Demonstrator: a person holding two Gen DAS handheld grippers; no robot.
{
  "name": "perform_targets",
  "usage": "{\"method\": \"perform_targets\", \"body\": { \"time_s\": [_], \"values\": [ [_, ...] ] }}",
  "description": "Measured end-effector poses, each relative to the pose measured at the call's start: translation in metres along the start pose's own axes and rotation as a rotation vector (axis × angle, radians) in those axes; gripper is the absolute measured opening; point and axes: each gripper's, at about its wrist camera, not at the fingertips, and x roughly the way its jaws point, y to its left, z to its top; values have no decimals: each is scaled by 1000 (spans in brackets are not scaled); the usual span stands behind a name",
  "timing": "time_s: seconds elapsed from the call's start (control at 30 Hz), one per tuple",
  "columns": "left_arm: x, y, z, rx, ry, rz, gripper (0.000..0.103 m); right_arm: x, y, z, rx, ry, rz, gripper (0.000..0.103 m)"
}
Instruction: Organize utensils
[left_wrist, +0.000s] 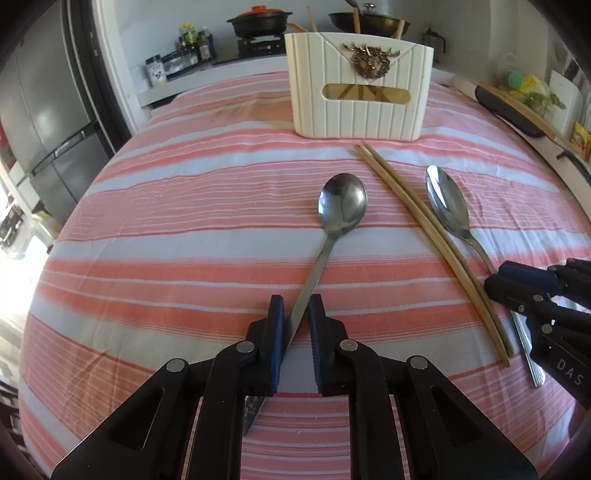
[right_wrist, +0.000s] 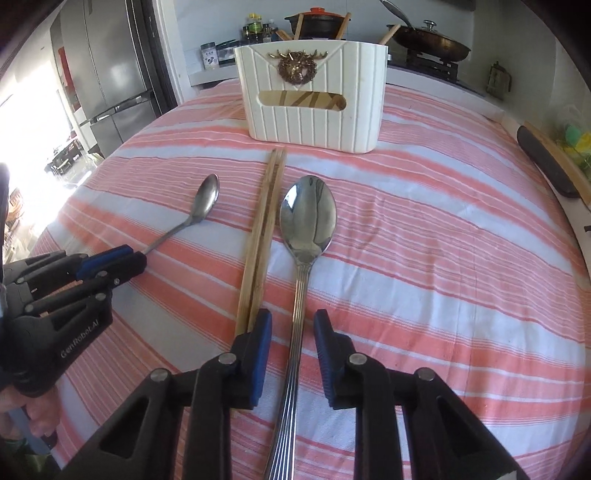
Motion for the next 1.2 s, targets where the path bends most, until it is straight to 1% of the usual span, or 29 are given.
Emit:
{"method": "perform_targets", "body": {
  "time_s": [0.03,0.1,0.13,0.23,0.47,0.6,0.63,0.67,0.7,0.73,0.77,0.8,0.83,0.9,0.93,1.0,1.03,1.07,1.13,1.2],
  "values": [
    [0,1,0,-10,0,3,13,-1,-1,0,6,1,-26,10],
    [-1,3,-1,-22,1,5,13,-2,-5,-2,45,-6,-63,7],
    [-1,5,-1,-25,2,6,13,-4,-7,-5,62,-13,-82,8],
    [-3,7,-4,-20,0,19,13,-11,-11,-17,88,-30,-123,8],
    [-7,26,-12,-50,4,23,13,-34,-18,-46,111,-32,-211,8],
    [-9,30,-14,-37,5,-1,13,-40,-20,-55,118,-44,-212,8],
    [-9,31,-15,-28,6,-9,15,-41,-21,-57,127,-52,-205,9],
    [-11,31,-16,-21,8,-21,20,-41,-23,-59,138,-54,-199,10],
    [-12,32,-17,-14,12,-36,25,-41,-24,-59,149,-57,-190,14],
    [-14,33,-18,-11,15,-57,35,-41,-25,-58,160,-60,-179,23],
    [-15,34,-18,-9,22,-88,48,-41,-27,-58,176,-62,-163,30],
    [-17,35,-19,-5,28,-122,53,-42,-29,-59,194,-64,-145,41],
    [-19,35,-20,4,34,-154,57,-44,-31,-59,210,-67,-128,44],
    [-24,35,-21,38,45,-206,58,-48,-37,-59,236,-71,-106,44],
    [-27,35,-21,58,49,-233,61,-51,-40,-59,248,-75,-100,44],
    [-34,40,-18,91,44,-283,68,-56,-49,-58,273,-80,-93,44],
    [-38,42,-16,106,40,-306,74,-58,-52,-57,282,-81,-91,44],
    [-41,45,-13,117,34,-328,77,-59,-56,-56,288,-80,-92,44],
    [-44,50,-4,137,23,-347,78,-58,-59,-51,289,-74,-92,44],
    [-43,50,5,162,18,-328,78,-57,-60,-44,280,-71,-87,44]
  ]
}}
